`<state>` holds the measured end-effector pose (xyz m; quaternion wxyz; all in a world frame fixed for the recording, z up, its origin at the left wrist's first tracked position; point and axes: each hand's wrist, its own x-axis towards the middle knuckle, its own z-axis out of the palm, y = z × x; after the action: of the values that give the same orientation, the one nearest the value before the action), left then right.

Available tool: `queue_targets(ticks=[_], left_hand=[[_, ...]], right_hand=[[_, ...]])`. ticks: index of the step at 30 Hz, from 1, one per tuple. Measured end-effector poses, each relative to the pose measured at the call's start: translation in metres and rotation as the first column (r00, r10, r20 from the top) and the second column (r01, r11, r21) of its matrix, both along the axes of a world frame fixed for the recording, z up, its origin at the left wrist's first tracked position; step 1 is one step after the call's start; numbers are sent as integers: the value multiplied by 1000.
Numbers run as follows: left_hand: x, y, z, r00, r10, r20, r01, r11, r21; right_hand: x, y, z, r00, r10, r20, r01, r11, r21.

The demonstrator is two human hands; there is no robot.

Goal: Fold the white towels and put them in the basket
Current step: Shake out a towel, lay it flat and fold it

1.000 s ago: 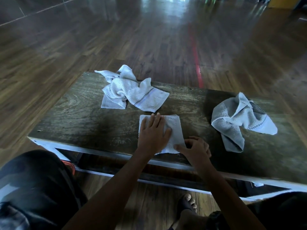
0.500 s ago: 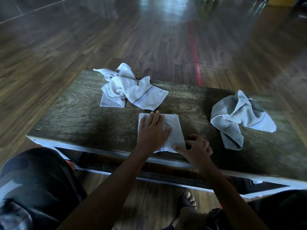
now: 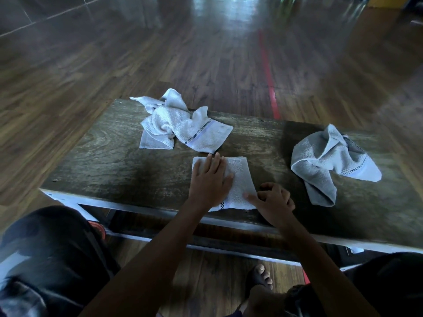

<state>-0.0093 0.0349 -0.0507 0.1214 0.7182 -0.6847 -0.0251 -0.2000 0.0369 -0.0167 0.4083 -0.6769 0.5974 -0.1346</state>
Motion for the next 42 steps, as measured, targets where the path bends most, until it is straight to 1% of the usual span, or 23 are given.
queue_targets(ticks=[2, 5, 7, 9, 10, 11, 12, 13, 14, 15, 16, 17, 18, 20, 22, 25, 26, 28, 31, 33, 36, 40, 42], left_hand=[[1, -1, 0, 1000, 5, -12, -5, 1000, 13], [0, 0, 1, 1000, 5, -22, -5, 1000, 9], [0, 1, 2, 999, -2, -32, 2, 1000, 2], [0, 2, 4, 998, -18, -64, 18, 1000, -5], [0, 3, 5, 994, -22, -105, 20, 1000, -15], [0, 4, 6, 988, -17, -154, 11, 999, -42], [0, 6, 7, 981, -2, -196, -14, 997, -82], [1, 8, 7, 975, 25, -222, -53, 991, -120], [1, 10, 8, 971, 60, -233, -95, 985, -142], [2, 13, 7, 970, 91, -227, -123, 983, -133], [4, 16, 6, 972, 111, -205, -132, 987, -92], [6, 19, 6, 977, 120, -178, -129, 991, -42], [8, 21, 5, 981, 118, -152, -119, 993, -2], [13, 23, 4, 988, 97, -121, -95, 995, 21], [16, 23, 3, 990, 79, -115, -77, 997, 22], [18, 22, 1, 994, 60, -92, -57, 998, 41], [19, 22, 1, 995, 54, -80, -51, 998, 47], [22, 22, 1, 997, 42, -62, -38, 998, 55], [26, 24, 1, 996, 40, -76, -34, 997, 72], [28, 25, -1, 991, 75, -109, -68, 995, 66], [31, 30, -5, 978, 164, -131, -160, 986, 43], [34, 33, 5, 960, 239, -144, -229, 970, 84], [31, 34, 16, 949, 288, -132, -277, 956, 92]], right_hand=[[-1, -4, -1, 1000, -22, -14, 22, 1000, 8], [-1, -10, -8, 996, -84, 9, 84, 996, 7], [1, -11, -7, 990, -138, 39, 136, 990, 37], [1, -19, -7, 971, -223, 91, 221, 975, 31], [5, -21, 0, 961, -258, 104, 260, 966, -6], [11, -22, 6, 963, -260, 69, 266, 959, -101], [19, -22, 11, 973, -232, 9, 228, 944, -238], [28, -21, 15, 983, -174, -61, 138, 913, -384], [39, -20, 17, 989, -86, -118, 17, 869, -494], [49, -19, 15, 980, 8, -197, -116, 830, -546], [57, -20, 8, 948, 96, -304, -256, 796, -548], [62, -24, 0, 891, 162, -425, -381, 774, -505], [64, -28, -7, 837, 206, -506, -461, 764, -451], [65, -38, -17, 765, 241, -597, -519, 779, -351], [67, -47, -20, 745, 211, -633, -485, 823, -296], [69, -62, -17, 740, 180, -649, -486, 809, -330], [70, -69, -16, 754, 180, -632, -482, 805, -346], [67, -83, -19, 794, 191, -577, -440, 835, -330], [60, -92, -17, 846, 229, -482, -364, 908, -207], [56, -91, -18, 888, 206, -411, -296, 940, -169], [54, -81, -18, 918, 135, -372, -229, 949, -219], [44, -63, -14, 945, 20, -327, -102, 966, -238], [35, -48, -12, 942, -54, -330, -31, 969, -246]])
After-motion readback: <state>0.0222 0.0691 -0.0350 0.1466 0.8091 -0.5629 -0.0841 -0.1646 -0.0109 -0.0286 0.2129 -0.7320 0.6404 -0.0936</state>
